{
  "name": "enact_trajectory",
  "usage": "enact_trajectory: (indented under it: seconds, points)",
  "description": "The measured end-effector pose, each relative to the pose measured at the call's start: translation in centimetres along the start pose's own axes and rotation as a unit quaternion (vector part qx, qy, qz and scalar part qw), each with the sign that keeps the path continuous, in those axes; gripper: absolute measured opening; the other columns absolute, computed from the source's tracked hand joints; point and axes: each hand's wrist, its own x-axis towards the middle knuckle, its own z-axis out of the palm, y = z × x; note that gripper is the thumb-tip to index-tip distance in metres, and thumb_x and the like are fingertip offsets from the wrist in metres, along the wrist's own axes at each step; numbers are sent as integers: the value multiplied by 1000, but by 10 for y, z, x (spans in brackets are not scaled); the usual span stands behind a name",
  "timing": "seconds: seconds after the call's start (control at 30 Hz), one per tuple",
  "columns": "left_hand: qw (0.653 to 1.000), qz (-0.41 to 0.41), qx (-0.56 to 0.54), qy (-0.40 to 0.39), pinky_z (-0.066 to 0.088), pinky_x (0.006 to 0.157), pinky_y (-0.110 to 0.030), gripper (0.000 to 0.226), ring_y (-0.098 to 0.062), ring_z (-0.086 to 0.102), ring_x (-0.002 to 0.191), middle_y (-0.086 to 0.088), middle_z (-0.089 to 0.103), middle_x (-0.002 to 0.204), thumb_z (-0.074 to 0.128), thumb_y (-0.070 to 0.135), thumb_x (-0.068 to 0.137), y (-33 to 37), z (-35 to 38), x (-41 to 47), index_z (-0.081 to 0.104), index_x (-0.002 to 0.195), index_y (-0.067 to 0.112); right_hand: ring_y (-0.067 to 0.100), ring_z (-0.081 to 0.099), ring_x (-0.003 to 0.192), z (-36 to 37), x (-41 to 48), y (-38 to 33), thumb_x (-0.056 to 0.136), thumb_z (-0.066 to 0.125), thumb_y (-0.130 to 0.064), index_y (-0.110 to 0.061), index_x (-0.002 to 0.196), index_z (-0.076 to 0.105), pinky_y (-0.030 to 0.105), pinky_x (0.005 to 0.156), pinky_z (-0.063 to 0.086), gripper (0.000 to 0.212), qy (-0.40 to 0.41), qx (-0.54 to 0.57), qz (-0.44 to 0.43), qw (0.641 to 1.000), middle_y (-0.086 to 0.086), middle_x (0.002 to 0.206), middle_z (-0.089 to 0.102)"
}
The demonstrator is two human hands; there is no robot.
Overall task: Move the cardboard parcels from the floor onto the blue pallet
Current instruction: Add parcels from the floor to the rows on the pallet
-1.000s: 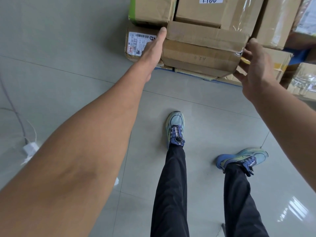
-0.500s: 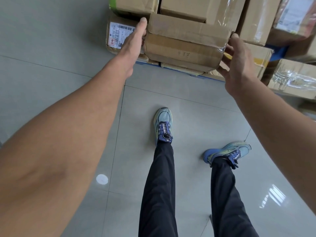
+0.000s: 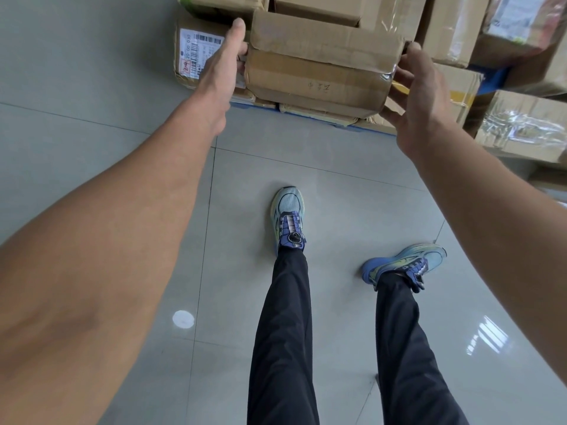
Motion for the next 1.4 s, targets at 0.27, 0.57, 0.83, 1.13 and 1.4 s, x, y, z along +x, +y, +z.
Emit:
enact_trajectory:
  seconds: [0.27,0.57,0.83,1.13,1.4]
  points:
    - [1000,0,-10,5,26,112,-48,51,-18,51,128,10,63,130,31,69,101,2,2,-5,66,118,36,11,72,106,4,1,4,106,45,-43,-23,107,71,31,84,57,33,8,14,9,1000,-8,109,77]
    - [1000,7,-1,14,27,116,-50,63,-20,52,133,7,60,142,34,73,98,0,3,-3,62,137,33,9,72,103,3,3,10,106,44,-41,-24,107,70,29,84,58,31,11,13,13,1000,-9,106,77]
    - [1000,14,-2,18,28,118,-52,63,-22,51,135,5,57,147,36,72,98,1,5,-2,58,142,32,12,72,109,2,5,9,105,46,-40,-21,114,69,29,85,59,31,14,-10,6,1000,-5,114,77]
    - [999,12,-9,39,28,103,-42,52,-13,39,131,10,42,147,42,73,95,9,19,-16,50,136,42,27,61,125,-8,2,9,103,51,-40,-4,117,64,54,116,40,41,24,-2,16,1000,-9,103,59]
    - [995,55,9,81,26,105,-34,42,-13,37,133,8,38,144,48,71,85,52,63,-73,57,119,49,25,58,122,-55,-24,-8,106,50,-41,-19,114,64,45,113,44,27,35,44,-1,998,2,121,64]
